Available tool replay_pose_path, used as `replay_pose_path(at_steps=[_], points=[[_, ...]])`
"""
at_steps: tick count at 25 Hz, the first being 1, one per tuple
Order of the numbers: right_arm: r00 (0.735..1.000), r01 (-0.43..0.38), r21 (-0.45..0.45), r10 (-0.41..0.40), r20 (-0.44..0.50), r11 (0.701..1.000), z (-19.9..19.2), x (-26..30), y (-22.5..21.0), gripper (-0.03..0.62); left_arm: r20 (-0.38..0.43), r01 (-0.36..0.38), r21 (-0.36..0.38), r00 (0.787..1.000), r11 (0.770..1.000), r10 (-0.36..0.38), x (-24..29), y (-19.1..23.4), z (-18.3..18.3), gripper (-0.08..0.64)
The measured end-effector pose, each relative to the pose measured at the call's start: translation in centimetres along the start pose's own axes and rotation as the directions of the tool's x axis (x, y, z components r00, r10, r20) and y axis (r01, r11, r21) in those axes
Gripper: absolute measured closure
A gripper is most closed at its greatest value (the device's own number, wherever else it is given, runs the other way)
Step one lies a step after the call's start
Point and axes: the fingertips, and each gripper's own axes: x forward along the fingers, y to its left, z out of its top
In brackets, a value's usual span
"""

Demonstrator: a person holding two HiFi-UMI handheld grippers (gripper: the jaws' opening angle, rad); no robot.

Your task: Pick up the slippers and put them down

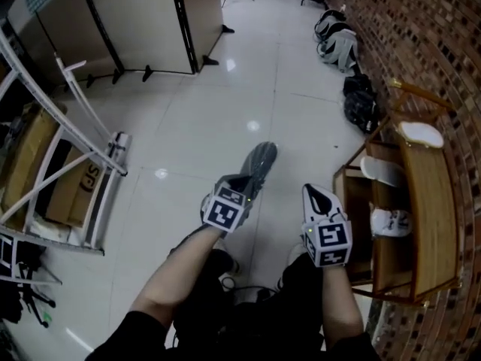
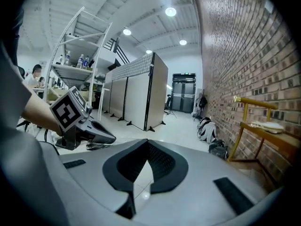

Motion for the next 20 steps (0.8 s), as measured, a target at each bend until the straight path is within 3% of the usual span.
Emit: replay_pose_path(at_steps=[11, 17, 20], points=[[0.995, -0.022, 0.045, 0.027, -0.097, 0.999, -8.8, 8.6, -3.1, 0.583, -0.103, -0.004, -0.066, 0.995, 0.998, -0.003, 8.5, 1.0, -8.3, 0.56], [0.984, -0.004, 0.105, 0.023, -0.174, 0.994, -13.5, 11.1, -3.8, 0.583, -0.242, -0.009, -0.119, 0.97, 0.993, -0.02, 12.7, 0.5, -16.6, 0.56], [0.976, -0.047, 0.06, 0.059, -0.211, 0.997, -15.5, 11.8, -3.1, 0.583, -0.295, -0.023, -0.139, 0.955, 0.99, -0.019, 14.5, 0.4, -19.9, 0.56]])
